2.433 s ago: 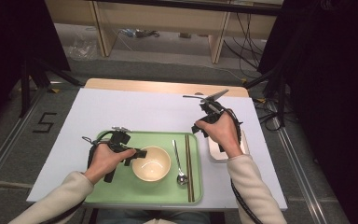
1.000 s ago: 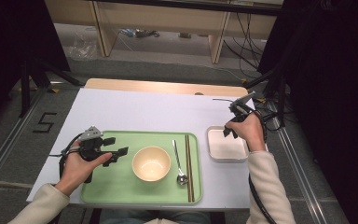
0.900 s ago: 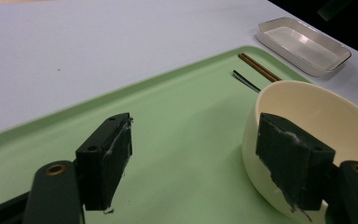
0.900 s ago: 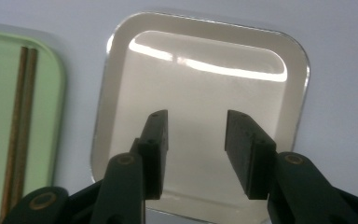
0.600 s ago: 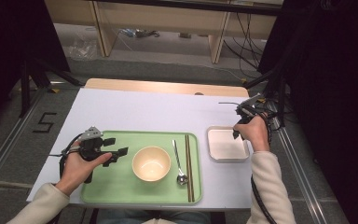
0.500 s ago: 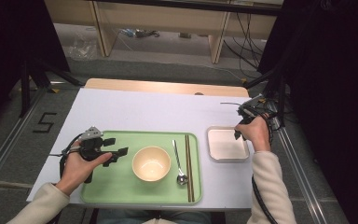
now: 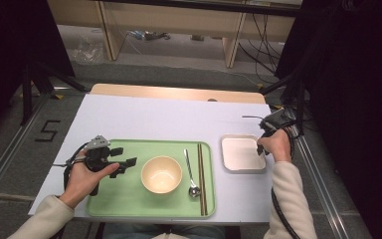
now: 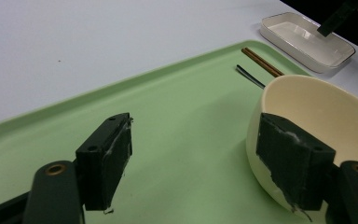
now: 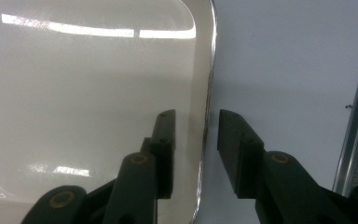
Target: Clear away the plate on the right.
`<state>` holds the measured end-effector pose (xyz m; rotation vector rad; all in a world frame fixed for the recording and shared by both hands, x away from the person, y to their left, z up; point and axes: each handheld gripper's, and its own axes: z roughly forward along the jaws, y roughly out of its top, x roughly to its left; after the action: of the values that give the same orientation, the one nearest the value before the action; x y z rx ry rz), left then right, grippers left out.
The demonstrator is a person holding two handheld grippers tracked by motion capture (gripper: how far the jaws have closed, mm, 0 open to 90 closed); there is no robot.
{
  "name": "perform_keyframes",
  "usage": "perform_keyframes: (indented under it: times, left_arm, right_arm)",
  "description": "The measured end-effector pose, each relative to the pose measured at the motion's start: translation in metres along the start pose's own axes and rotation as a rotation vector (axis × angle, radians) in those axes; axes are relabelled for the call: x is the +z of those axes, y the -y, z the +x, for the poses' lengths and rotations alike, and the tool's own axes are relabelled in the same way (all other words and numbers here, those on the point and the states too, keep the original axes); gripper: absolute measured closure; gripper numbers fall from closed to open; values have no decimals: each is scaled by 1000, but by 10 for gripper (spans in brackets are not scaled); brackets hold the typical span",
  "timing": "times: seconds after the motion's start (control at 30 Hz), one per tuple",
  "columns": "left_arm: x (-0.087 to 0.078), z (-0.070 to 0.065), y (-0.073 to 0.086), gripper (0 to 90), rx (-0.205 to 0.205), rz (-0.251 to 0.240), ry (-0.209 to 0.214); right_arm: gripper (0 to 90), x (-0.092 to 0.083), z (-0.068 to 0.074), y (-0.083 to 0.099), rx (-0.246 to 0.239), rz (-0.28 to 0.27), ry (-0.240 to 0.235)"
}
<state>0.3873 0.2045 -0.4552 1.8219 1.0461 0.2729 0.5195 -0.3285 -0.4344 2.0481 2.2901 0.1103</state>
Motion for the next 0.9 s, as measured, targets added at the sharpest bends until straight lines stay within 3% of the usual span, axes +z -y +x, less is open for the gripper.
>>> perform_keyframes:
  times: [0.03,0.1,0.13,0.2,0.23,0.27,0.3,0.33,0.37,0.4,0.47,0.5,0.53,0.63,0.67,0.7,0.73,0.77,0.8,0.87,0.9]
  left_arm:
    - [0,0,0,265,5,0,0]
    - [0,0,0,266,-2,1,0]
    - [0,0,0,266,-3,0,-1]
    - [0,0,0,266,8,0,1]
    - [0,0,0,266,9,0,2]
    - [-1,0,0,266,8,-1,1]
    - [-1,0,0,266,7,-1,0]
    - [-1,0,0,266,6,-2,0]
    - [-1,0,0,266,6,-2,3]
    - [-1,0,0,266,3,-2,2]
    - [-1,-1,0,266,-5,-1,3]
    - [-1,-1,0,267,-4,-3,3]
    - [-1,-1,-1,267,-7,1,-2]
    - [-1,-1,-1,270,-9,-2,0]
    - [-1,-1,-1,271,-9,-2,0]
    - [-1,-1,-1,271,-10,-4,-2]
    - [-1,-1,-1,272,-6,-6,3]
    - [-1,0,-1,272,-8,-6,0]
    - [-1,-1,-1,273,-7,-6,0]
    - [-1,-1,-1,274,-8,-4,-1]
    - [-1,-1,-1,274,-6,-4,1]
  right_arm:
    - [700,-1,3,0,56,23,-5]
    - [726,3,-1,-1,9,9,-15]
    - [739,5,1,0,50,-3,-23]
    - [768,5,-2,-1,18,25,-41]
    - [783,6,2,0,91,33,-52]
    - [795,6,-4,-1,25,31,-49]
    - [800,6,-5,-1,13,39,-47]
    - [810,9,-6,0,11,3,-48]
    - [814,9,-7,-1,13,16,-57]
    - [820,10,-3,1,71,18,-55]
    - [829,9,-3,0,94,22,-73]
    - [832,10,-6,1,69,1,-65]
    - [837,10,-5,0,94,5,-70]
    - [853,9,-9,0,57,2,-97]
    - [855,10,-7,0,67,-17,-99]
    - [857,7,-8,0,54,12,-93]
    - [859,5,-1,0,144,9,-103]
    - [861,4,-2,1,114,-2,-92]
    - [864,3,-7,0,41,-13,-91]
    - [871,-3,-1,1,106,2,-95]
    - [875,-5,-3,0,68,-7,-98]
